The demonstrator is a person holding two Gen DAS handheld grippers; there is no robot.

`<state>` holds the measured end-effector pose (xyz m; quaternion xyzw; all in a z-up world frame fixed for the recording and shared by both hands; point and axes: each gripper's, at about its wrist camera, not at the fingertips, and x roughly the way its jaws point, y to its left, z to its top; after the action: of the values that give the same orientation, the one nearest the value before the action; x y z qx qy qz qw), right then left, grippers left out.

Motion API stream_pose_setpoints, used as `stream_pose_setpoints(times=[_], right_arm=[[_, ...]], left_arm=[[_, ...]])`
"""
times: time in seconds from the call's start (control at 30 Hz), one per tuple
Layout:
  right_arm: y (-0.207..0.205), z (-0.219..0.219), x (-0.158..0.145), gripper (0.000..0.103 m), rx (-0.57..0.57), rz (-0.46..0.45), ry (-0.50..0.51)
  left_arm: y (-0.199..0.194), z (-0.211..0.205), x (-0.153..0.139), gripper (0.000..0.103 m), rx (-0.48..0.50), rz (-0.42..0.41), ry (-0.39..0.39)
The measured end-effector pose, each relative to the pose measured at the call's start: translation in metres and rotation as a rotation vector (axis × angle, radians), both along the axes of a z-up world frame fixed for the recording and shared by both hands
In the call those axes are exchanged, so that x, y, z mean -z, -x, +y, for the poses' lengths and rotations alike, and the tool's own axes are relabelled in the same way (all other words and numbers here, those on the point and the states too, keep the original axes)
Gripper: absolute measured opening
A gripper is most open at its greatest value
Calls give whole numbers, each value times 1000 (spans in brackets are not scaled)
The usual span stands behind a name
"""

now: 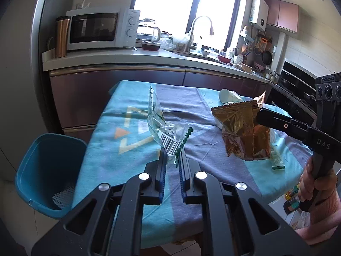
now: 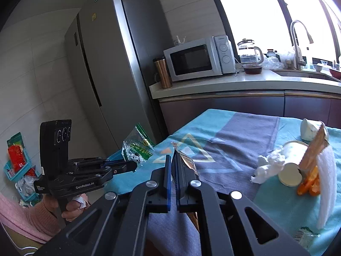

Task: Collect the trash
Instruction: 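Carry both wrappers to the teal bin and open both tools over it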

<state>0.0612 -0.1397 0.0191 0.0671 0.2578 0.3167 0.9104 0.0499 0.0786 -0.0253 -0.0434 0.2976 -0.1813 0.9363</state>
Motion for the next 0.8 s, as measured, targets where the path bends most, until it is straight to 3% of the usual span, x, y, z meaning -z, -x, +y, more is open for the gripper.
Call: stream_pose_setpoints(times=[0.5,0.8], right_arm=[[-46,108,-19,2,-258,-12,-44],[-72,174,-21,2,-368,24,-81]], left_arm=[[-7,107,-2,12,-267,0,-33],[-17,150,12,12,-356,47,-48]])
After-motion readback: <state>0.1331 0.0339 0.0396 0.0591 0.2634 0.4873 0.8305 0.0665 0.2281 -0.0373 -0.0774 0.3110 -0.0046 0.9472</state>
